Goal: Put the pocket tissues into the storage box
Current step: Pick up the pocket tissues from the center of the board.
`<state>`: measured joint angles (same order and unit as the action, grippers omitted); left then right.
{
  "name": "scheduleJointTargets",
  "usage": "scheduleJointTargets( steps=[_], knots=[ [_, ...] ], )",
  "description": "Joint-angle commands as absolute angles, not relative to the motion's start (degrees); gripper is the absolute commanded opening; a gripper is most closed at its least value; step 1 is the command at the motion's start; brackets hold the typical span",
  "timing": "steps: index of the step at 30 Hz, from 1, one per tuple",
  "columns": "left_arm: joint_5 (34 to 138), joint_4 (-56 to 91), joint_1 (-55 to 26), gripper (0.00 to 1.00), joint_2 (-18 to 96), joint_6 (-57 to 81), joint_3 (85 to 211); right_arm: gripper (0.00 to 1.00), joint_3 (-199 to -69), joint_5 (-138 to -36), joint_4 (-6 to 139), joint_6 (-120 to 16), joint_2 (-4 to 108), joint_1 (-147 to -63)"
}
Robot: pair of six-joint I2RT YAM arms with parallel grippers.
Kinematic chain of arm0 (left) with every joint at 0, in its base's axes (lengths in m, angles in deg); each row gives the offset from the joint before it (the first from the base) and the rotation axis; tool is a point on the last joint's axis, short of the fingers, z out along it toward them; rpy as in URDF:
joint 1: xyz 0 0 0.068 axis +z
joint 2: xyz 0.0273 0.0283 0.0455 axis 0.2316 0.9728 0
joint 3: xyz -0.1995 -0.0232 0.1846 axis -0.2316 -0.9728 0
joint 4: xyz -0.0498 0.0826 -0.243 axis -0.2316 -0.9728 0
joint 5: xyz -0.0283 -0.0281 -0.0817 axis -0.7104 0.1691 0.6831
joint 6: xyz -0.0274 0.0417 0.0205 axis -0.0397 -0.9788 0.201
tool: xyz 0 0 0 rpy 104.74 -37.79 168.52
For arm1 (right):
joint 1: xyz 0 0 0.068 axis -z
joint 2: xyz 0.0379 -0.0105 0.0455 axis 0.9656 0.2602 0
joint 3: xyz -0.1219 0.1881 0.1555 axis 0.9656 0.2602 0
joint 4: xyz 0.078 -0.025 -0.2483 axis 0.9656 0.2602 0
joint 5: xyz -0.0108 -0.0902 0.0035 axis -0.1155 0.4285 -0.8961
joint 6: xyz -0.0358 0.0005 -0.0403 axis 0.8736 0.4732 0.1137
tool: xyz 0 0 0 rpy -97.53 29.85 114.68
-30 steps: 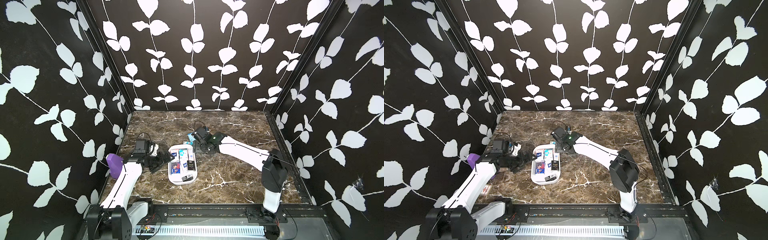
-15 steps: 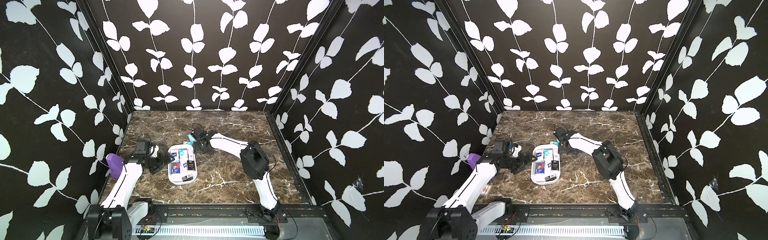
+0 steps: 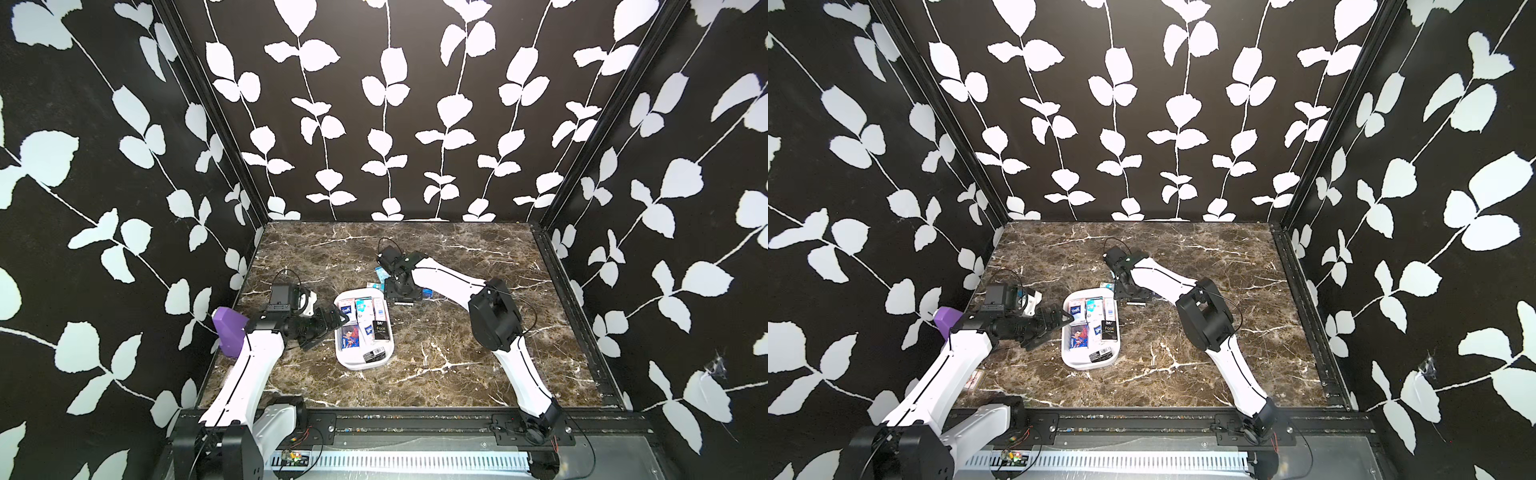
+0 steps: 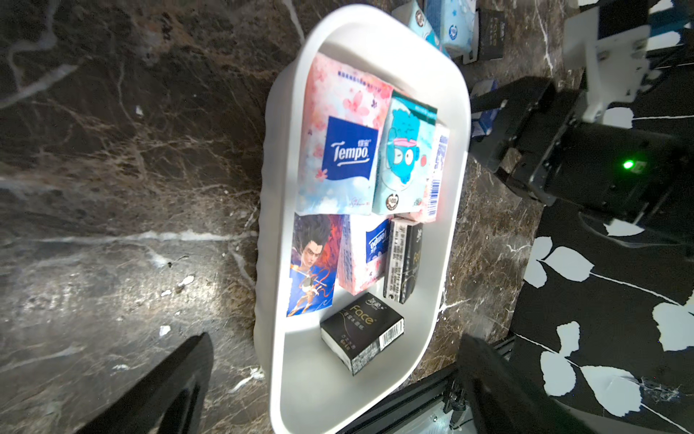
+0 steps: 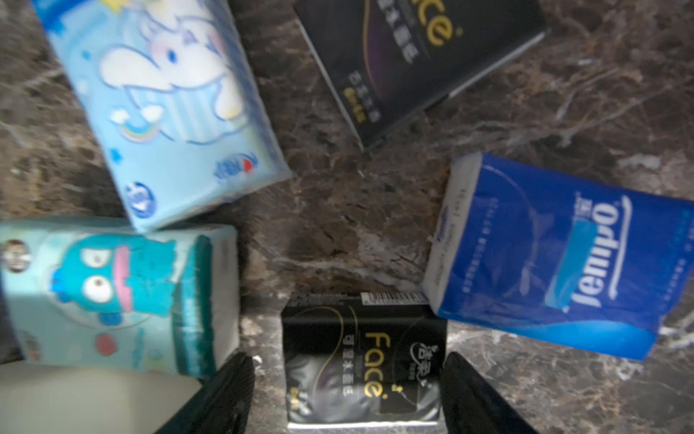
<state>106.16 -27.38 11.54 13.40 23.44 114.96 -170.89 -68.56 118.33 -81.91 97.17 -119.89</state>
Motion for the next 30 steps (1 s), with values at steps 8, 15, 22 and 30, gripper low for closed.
scheduleJointTargets(
  steps=[8,15,22,30],
  knots=[
    [104.39,-29.59,11.35,0.99,10.75,22.81,115.09,0.73,-171.37,-67.43,121.05,-82.35,98.56,-119.86],
    [104.00,-30.76,11.37,0.99,10.36,22.12,116.13,0.64,-169.50,-67.68,120.10,-82.61,98.52,-119.57],
    [103.19,-32.60,11.40,0.99,8.39,21.63,116.28,0.77,-167.18,-66.19,121.01,-84.32,96.39,-119.61],
    [103.02,-32.96,11.37,0.99,7.96,21.87,116.15,0.74,-165.01,-66.45,119.64,-85.34,96.53,-119.48]
  ],
)
